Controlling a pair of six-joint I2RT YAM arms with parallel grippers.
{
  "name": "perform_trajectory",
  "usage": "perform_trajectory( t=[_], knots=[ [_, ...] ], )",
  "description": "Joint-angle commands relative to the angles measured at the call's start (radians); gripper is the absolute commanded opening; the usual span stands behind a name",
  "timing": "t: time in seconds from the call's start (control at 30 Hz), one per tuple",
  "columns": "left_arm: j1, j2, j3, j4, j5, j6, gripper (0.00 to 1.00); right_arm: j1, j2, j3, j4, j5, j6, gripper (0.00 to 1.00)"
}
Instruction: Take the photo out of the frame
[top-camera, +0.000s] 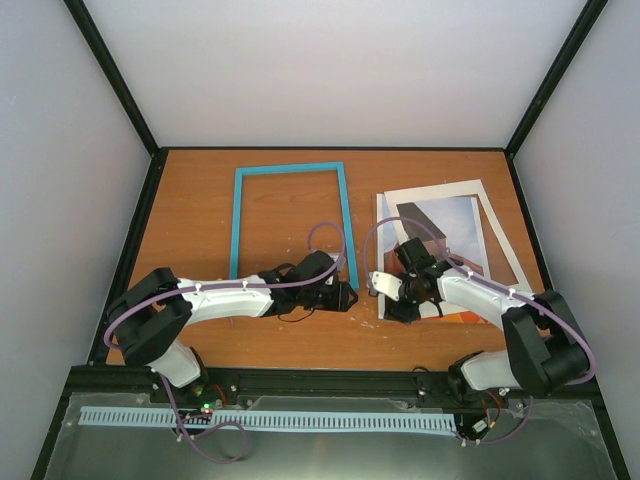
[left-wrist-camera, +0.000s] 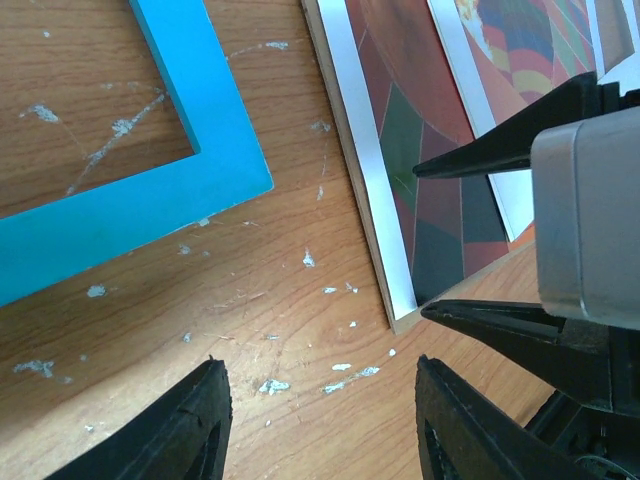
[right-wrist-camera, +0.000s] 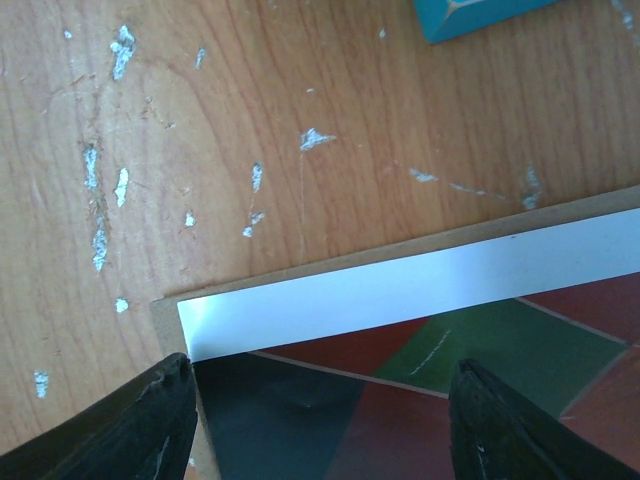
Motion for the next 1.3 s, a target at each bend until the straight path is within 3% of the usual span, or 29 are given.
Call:
perform_trajectory(
  t=[0.0, 0.5, 0.73, 1.03, 1.27],
  knots=[
    [-0.002, 0.011, -0.004, 0.028, 0.004, -0.005, 0.51, 0.01, 0.014, -0.003, -0.03, -0.032, -0.027, 0.68],
    [-0.002, 0.029, -0.001, 0.041, 0.009, -0.004, 0.51, 0.015, 0.03, -0.024, 0.05, 0.085, 0.007, 0.68],
    [-0.001, 0.034, 0.001, 0.043, 0.01, -0.004, 0.51, 0.024, 0.005, -0.03, 0.007, 0.037, -0.036, 0.69],
    [-0.001, 0.046, -0.003, 0.066, 0.02, -0.012, 0.51, 0.024, -0.008, -0.034, 0.166, 0.268, 0.068, 0.64],
    [0.012, 0.105, 0.048, 0.1, 0.033, -0.005, 0.54, 0.023, -0.028, -0.037, 0.227, 0.341, 0.089, 0.64]
  ],
)
